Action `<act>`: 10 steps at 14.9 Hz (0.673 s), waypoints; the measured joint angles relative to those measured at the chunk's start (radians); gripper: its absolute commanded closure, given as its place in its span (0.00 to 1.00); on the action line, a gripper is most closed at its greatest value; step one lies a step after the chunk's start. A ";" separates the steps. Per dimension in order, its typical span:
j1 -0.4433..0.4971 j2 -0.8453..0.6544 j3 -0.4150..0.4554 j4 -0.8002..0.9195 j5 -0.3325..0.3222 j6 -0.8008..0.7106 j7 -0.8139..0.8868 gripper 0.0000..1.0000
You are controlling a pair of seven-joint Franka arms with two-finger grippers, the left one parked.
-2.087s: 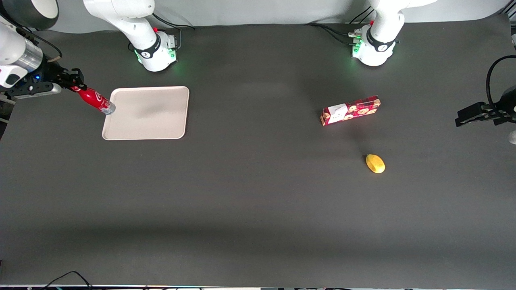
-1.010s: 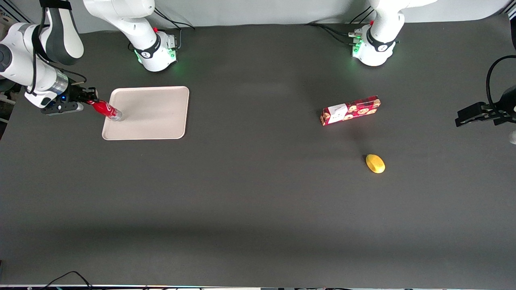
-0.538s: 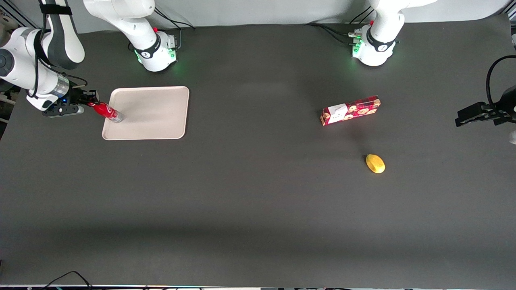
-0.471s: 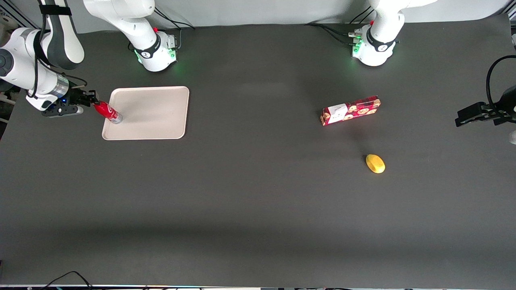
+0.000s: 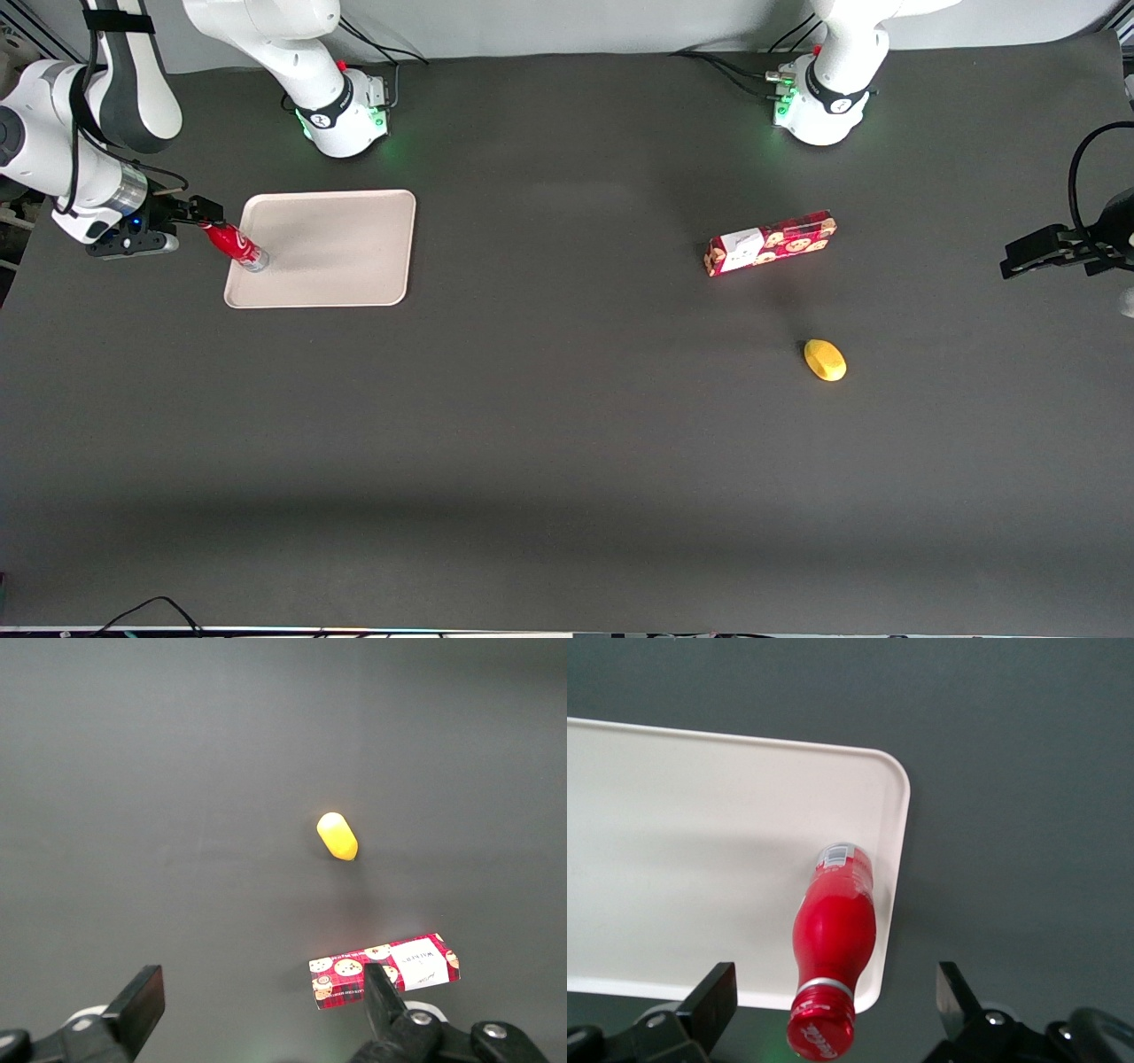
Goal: Place coke bottle on tray
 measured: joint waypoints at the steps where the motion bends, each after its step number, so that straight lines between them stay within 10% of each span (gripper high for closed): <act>1: 0.001 -0.006 0.001 0.016 0.000 -0.005 0.000 0.00; 10: 0.017 -0.031 0.215 0.528 0.160 -0.360 0.052 0.00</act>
